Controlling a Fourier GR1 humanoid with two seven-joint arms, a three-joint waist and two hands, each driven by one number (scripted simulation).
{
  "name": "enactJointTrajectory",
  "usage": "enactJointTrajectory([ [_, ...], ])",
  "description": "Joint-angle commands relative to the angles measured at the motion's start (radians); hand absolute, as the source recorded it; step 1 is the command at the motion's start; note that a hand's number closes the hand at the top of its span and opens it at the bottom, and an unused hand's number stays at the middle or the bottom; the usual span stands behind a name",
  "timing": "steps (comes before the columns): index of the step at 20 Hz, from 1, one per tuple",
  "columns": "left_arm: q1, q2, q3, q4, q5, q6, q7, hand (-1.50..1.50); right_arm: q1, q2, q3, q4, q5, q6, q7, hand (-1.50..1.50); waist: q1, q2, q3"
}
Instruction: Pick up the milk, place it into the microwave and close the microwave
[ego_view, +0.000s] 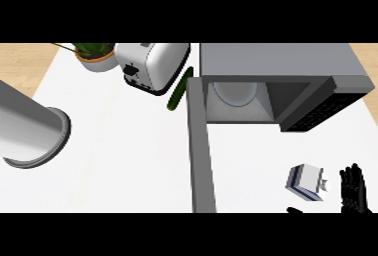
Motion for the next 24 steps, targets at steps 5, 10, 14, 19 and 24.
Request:
enactJointTrajectory([
  [5,-0.008,0.004,0.057,0.012,0.027,-0.058,0.010,-1.50,-0.072,-0.032,-0.035,0.191,0.018,0.019,-0.116,-1.50,-0.001,0.000,0.000],
  [10,-0.040,0.006,0.056,-0.034,0.040,-0.011,0.071,-1.50,-0.189,-0.089,-0.110,0.459,-0.002,0.045,-0.258,-1.50,0.000,0.001,0.000],
  [14,0.025,-0.046,0.081,-0.037,0.067,-0.081,0.034,-1.50,-0.284,-0.080,-0.111,0.562,0.019,-0.014,-0.291,-1.50,0.004,0.000,0.000],
  [19,-0.022,-0.069,0.035,-0.069,0.013,-0.049,0.076,-1.50,-0.380,-0.154,-0.149,0.764,-0.001,0.066,-0.384,1.50,0.002,0.001,0.001],
  [24,0.003,-0.060,0.081,0.045,0.013,-0.142,-0.033,-1.50,-0.454,-0.118,-0.117,0.876,0.040,0.056,-0.504,1.50,0.007,0.002,0.001],
])
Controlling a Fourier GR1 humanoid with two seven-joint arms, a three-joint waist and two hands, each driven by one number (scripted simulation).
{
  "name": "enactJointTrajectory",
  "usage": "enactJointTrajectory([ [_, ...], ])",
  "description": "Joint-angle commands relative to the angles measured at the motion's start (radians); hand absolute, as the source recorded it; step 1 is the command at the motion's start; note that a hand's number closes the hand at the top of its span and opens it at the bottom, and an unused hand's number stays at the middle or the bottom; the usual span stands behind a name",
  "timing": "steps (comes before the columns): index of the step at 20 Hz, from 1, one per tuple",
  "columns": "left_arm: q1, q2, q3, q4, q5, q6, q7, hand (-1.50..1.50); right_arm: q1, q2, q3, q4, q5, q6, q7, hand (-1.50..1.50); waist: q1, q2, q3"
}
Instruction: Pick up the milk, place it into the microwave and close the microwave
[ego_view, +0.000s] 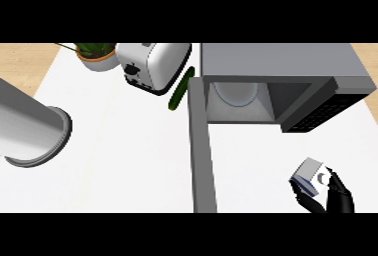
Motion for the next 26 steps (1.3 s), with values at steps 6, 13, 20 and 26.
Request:
enactJointTrajectory([
  [6,0.000,0.014,0.009,-0.101,0.039,0.060,0.088,-1.50,-0.063,0.004,-0.001,0.023,0.017,-0.023,-0.136,1.50,-0.004,0.000,0.001],
  [13,0.003,-0.002,0.012,0.001,0.016,-0.038,-0.004,-1.50,-0.301,0.004,0.102,0.093,0.097,0.069,-0.028,1.50,0.017,0.004,0.001],
  [20,-0.013,0.026,0.065,0.008,0.053,-0.013,0.014,-1.50,-0.301,0.064,0.189,-0.063,0.087,0.188,0.076,1.50,-0.009,-0.004,-0.001],
  [26,-0.019,0.053,0.107,0.045,0.085,-0.034,0.032,-1.50,-0.122,0.128,0.278,-0.410,0.094,0.123,0.214,1.50,-0.015,-0.004,-0.001],
])
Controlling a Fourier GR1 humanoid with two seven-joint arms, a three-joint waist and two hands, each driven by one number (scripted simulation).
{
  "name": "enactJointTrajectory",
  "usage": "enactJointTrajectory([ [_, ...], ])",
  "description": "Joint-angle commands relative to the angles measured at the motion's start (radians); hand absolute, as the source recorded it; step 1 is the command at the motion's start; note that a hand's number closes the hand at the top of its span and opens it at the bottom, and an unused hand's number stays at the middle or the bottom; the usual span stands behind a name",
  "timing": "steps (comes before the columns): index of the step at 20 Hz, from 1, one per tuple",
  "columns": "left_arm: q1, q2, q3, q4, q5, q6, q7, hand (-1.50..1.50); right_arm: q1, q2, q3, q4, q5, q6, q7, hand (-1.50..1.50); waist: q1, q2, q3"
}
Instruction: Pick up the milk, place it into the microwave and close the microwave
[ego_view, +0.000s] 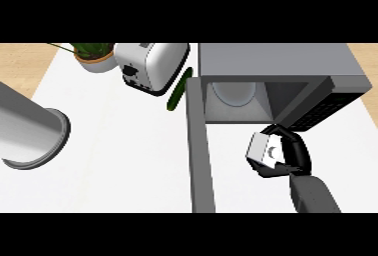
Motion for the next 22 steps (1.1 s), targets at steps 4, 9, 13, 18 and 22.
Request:
enactJointTrajectory([
  [4,-0.005,-0.028,0.023,0.005,-0.013,-0.020,-0.003,-1.50,0.054,0.043,0.066,-0.327,0.013,-0.076,0.256,1.50,0.000,0.001,0.000],
  [9,-0.022,-0.021,0.038,0.094,-0.039,-0.081,-0.056,-1.50,-0.138,0.021,0.003,-0.197,0.002,-0.092,0.293,1.50,0.012,0.006,0.001],
  [13,0.000,-0.041,0.002,-0.046,0.018,-0.005,0.046,-1.50,-0.224,0.079,0.060,-0.232,0.100,-0.237,0.437,1.50,0.013,0.004,0.001],
  [18,-0.026,0.007,0.058,0.049,0.007,-0.030,0.017,-1.50,-0.355,0.026,0.058,-0.043,0.193,-0.296,0.422,1.50,0.020,0.007,0.001],
  [22,-0.013,0.060,0.098,0.099,0.069,-0.087,-0.004,-1.50,-0.516,0.072,0.024,0.168,0.238,-0.429,0.424,1.50,0.046,0.012,0.001],
])
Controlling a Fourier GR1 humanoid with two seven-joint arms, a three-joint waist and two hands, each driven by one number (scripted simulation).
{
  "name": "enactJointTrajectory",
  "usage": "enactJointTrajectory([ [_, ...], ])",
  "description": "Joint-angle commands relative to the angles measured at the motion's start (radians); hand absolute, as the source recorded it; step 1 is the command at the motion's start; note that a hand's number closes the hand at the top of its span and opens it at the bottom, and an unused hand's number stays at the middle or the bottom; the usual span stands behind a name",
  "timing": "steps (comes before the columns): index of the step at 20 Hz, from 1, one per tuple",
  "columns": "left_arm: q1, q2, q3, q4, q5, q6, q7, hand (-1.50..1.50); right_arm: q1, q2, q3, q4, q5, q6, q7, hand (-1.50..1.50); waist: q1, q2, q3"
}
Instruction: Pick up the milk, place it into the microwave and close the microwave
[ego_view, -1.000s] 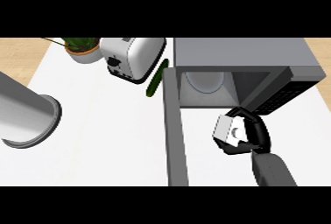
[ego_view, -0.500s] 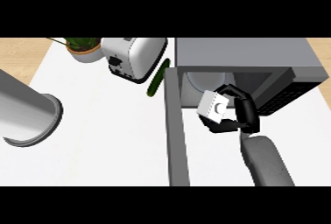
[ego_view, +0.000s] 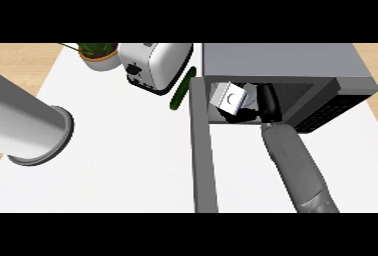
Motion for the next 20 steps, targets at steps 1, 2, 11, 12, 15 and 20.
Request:
enactJointTrajectory([
  [1,0.001,-0.004,0.014,0.054,-0.012,-0.044,-0.036,-1.50,-0.179,0.004,-0.004,0.151,0.075,-0.099,0.097,1.50,0.019,0.008,-0.005],
  [2,-0.051,0.026,-0.010,0.015,-0.002,0.020,0.013,-1.50,-0.238,0.007,-0.019,0.212,0.079,-0.122,0.105,1.50,0.028,0.015,-0.004],
  [11,-0.076,0.006,-0.034,0.052,-0.038,-0.014,-0.018,-1.50,-0.349,-0.110,-0.129,0.491,0.063,-0.184,-0.034,1.50,0.057,0.031,-0.002],
  [12,-0.100,0.053,-0.027,0.057,-0.018,0.013,0.019,-1.50,-0.363,-0.072,-0.120,0.511,0.080,-0.241,-0.032,1.50,0.057,0.032,-0.002],
  [15,-0.122,0.023,-0.054,0.056,-0.057,0.025,0.011,-1.50,-0.357,-0.109,-0.127,0.525,0.100,-0.333,-0.060,1.50,0.061,0.043,-0.001],
  [20,-0.100,0.038,-0.045,0.084,-0.030,-0.026,-0.005,-1.50,-0.419,-0.157,-0.107,0.572,0.153,-0.421,-0.065,1.50,0.098,0.048,-0.002],
])
